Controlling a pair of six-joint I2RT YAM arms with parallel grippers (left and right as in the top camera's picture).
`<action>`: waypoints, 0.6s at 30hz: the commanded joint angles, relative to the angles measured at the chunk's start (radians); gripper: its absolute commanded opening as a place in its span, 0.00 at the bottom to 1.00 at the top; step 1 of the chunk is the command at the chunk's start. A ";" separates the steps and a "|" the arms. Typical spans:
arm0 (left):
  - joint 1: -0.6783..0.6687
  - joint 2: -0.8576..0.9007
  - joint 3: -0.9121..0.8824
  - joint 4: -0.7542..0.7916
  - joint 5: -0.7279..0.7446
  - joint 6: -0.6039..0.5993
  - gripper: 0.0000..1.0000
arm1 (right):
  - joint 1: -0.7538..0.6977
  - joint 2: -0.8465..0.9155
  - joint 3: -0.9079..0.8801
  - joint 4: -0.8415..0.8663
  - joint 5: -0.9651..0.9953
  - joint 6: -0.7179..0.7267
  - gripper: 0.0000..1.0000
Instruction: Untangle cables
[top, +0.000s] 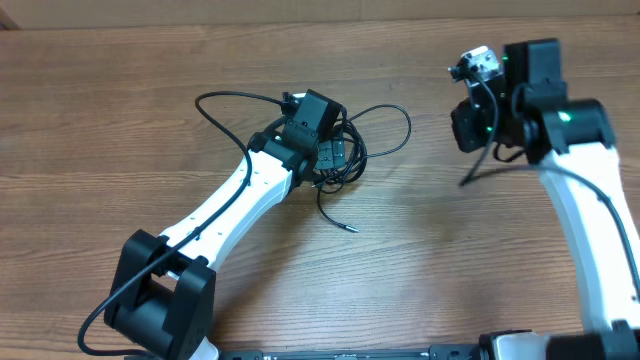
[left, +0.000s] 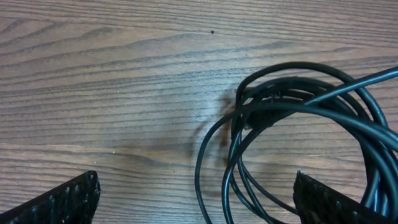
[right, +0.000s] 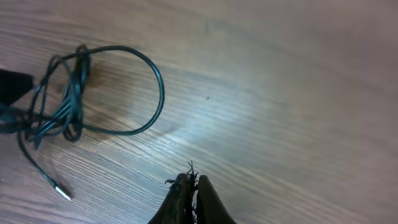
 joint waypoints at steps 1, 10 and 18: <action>0.004 -0.006 0.002 0.002 -0.021 -0.008 1.00 | -0.003 0.040 0.021 0.000 -0.063 0.117 0.04; 0.011 -0.006 0.002 0.009 -0.020 -0.010 1.00 | -0.003 0.133 0.021 0.010 -0.399 0.311 0.40; 0.033 -0.006 0.002 0.021 -0.005 -0.064 1.00 | -0.003 0.198 0.013 0.030 -0.468 0.639 1.00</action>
